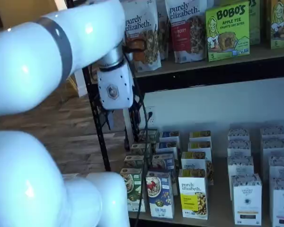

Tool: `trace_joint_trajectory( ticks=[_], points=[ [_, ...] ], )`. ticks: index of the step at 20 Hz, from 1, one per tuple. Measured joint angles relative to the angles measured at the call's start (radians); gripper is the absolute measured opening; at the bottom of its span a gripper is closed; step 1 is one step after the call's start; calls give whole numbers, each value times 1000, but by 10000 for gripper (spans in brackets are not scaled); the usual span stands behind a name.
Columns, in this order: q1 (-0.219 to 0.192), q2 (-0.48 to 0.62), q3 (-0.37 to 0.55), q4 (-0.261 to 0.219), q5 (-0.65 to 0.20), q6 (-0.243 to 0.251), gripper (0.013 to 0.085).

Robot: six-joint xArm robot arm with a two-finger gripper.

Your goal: Pick up the blue and white box that is on the bottom shelf, the second box from the left

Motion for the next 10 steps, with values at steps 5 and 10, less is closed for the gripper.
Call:
trace_joint_trajectory(
  ticks=[5,10],
  points=[
    [32,17,86,-22,-121,34,850],
    [48,77,157,-27,-250,52,850]
  ],
)
